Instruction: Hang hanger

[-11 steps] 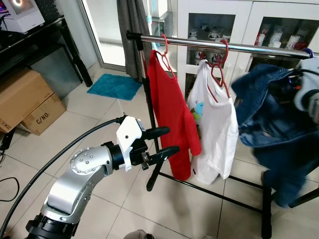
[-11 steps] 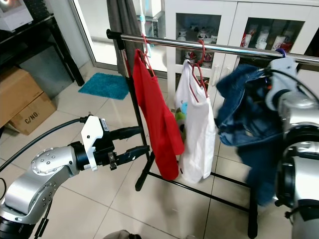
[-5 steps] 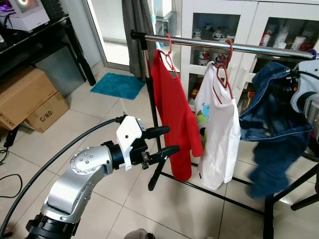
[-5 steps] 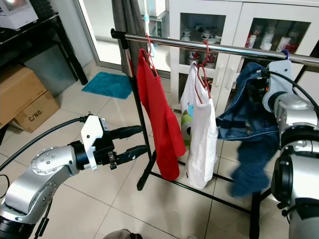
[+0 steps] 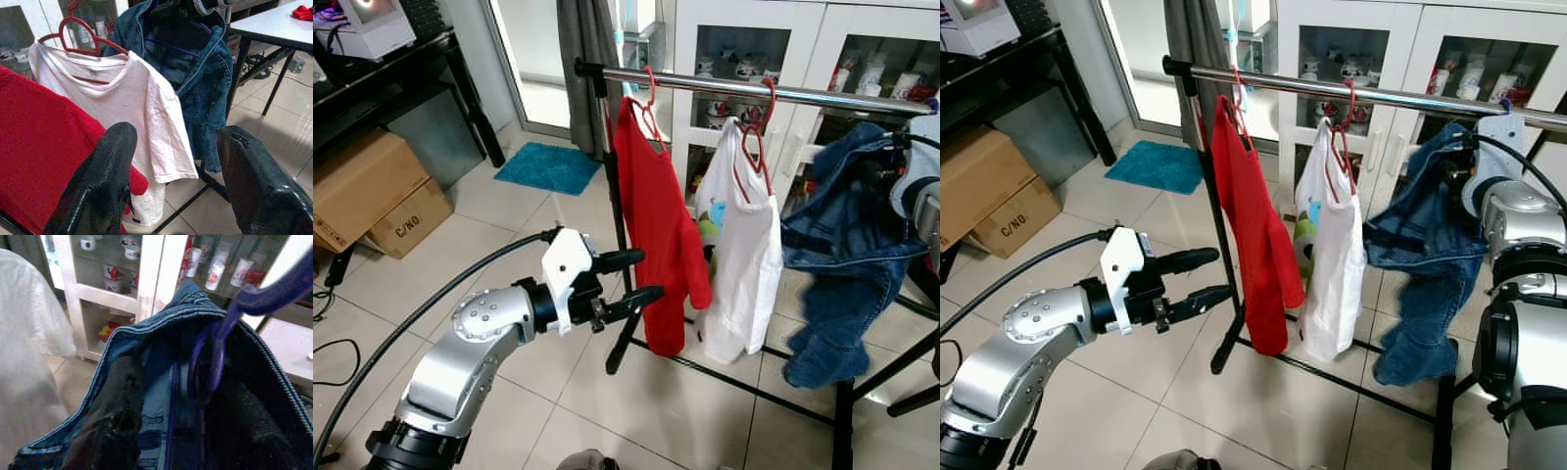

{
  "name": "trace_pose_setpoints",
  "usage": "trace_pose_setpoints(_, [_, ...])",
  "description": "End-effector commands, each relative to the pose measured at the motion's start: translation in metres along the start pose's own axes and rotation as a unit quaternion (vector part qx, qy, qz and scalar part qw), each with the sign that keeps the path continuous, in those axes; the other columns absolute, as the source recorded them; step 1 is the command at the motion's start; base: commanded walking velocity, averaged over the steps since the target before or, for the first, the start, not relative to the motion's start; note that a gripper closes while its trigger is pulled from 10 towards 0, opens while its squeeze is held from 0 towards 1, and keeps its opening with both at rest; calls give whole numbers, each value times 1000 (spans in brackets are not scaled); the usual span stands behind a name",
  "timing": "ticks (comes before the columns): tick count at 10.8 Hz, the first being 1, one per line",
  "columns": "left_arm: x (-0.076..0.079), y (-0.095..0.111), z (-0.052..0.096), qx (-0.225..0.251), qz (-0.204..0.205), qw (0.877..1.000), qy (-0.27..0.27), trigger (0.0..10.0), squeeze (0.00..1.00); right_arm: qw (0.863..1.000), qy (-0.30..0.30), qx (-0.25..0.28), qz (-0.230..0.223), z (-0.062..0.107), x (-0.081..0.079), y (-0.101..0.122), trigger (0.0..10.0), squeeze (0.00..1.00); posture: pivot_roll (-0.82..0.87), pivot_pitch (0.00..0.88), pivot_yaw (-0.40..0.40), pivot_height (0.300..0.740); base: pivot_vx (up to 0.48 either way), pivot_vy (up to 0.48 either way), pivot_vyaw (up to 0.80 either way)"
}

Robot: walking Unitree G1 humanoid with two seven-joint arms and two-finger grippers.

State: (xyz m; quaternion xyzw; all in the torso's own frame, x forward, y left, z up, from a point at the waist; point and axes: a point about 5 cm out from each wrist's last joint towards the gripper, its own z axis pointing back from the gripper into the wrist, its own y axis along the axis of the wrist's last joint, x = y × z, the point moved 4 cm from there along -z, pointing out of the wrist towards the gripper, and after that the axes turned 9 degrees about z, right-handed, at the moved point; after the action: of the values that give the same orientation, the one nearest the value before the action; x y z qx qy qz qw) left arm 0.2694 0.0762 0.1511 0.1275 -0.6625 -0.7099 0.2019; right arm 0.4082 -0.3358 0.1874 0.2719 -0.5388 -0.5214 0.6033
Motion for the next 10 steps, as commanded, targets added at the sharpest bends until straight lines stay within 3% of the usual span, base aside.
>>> trace_pose_setpoints(1, [-4, 2, 0, -4, -12, 1000, 5, 10000, 0, 1000, -1, -1, -9, -1, -1, 5, 0, 0, -80, 1, 111, 740, 0, 0, 0])
trace_pose_setpoints(10, [-7, 2, 0, -7, -15, 1000, 10, 10000, 0, 1000, -6, -6, -15, -2, -4, 1, 0, 0, -82, 3, 113, 740, 0, 0, 0])
